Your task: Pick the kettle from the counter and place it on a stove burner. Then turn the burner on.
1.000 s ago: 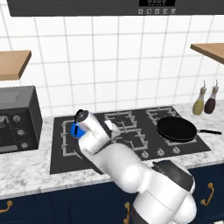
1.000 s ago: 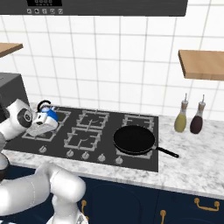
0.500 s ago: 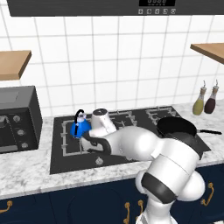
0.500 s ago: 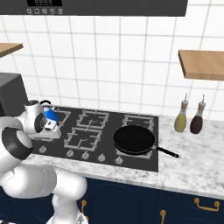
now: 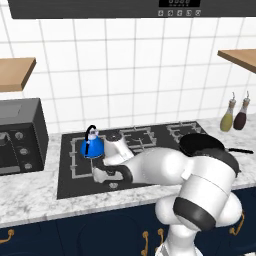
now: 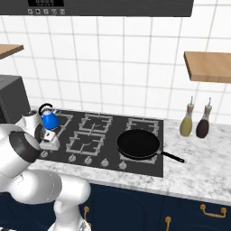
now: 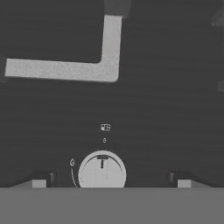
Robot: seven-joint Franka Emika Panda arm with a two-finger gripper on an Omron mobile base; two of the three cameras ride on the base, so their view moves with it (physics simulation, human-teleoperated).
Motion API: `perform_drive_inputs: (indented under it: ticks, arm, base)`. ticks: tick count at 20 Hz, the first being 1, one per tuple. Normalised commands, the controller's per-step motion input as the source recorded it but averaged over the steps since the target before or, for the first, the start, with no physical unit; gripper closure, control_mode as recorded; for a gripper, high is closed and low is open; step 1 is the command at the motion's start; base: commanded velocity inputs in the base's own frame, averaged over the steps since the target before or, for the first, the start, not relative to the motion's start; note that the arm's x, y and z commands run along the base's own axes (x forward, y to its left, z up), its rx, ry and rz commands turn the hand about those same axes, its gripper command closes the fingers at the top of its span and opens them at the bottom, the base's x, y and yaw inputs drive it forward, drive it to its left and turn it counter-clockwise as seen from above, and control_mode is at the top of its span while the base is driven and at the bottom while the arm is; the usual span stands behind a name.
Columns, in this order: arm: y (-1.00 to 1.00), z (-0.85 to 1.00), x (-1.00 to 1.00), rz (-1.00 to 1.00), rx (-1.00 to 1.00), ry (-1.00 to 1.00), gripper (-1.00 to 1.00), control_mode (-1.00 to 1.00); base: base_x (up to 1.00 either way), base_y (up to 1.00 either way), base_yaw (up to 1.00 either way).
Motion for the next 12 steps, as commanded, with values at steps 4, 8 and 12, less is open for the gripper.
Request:
perform_drive_inputs:
  ticks: [4, 8, 12]
  arm:
    - [0.0, -0.04, 0.0, 0.0, 0.0, 0.0, -1.0, -1.0]
    - [0.0, -0.08, 0.05, 0.0, 0.0, -0.03, -1.0, -1.0]
    - [0.05, -0.11, 0.04, 0.0, 0.0, 0.0, -1.0, -1.0]
  base:
    - [0.0, 0.0, 0.0]
    - [0.0, 0.0, 0.0]
    - [0.0, 0.0, 0.0]
